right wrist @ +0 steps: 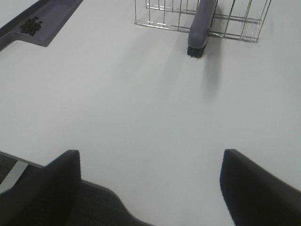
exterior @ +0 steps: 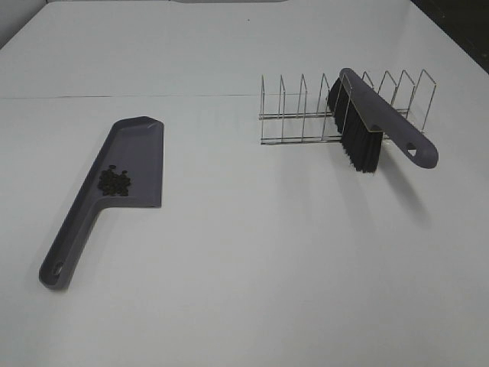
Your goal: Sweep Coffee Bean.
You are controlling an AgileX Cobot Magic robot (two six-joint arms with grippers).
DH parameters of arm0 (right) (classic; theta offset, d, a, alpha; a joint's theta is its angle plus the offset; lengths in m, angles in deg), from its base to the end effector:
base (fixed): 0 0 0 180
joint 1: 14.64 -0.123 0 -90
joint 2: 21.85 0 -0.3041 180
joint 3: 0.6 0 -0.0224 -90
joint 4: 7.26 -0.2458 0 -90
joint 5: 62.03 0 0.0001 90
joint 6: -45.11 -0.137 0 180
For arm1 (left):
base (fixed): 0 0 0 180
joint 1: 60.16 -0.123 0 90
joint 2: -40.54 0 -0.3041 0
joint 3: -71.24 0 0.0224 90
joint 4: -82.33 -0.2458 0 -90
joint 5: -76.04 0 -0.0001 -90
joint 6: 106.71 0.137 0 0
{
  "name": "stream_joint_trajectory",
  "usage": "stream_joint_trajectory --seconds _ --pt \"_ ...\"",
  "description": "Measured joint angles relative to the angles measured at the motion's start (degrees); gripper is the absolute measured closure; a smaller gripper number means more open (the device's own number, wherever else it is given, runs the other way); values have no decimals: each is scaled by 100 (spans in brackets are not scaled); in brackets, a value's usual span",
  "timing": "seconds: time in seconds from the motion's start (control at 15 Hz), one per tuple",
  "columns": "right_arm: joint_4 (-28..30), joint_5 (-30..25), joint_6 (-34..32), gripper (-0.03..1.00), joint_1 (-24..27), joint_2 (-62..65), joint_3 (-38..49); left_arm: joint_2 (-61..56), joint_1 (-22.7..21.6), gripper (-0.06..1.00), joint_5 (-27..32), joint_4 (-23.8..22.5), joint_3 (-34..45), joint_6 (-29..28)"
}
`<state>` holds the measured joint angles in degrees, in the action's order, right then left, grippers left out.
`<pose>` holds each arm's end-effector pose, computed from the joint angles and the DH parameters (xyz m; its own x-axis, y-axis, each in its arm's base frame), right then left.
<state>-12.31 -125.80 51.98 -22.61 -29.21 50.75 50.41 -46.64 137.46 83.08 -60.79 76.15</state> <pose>0.0105 0.0124 0.2355 -0.5123 -0.1530 -0.8451 -0.2464 0.9688 -0.0260 0.0152 -0.0053 0.2579 -0.4641 0.1565 -0.8718 0.2640 0.9640 0.0325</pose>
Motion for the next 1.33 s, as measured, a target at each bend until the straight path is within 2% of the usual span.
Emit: stream_joint_trajectory --seconds 1.33 --pt "-11 0 0 22 -17 29 0 -286 -57 25 0 40 0 6"
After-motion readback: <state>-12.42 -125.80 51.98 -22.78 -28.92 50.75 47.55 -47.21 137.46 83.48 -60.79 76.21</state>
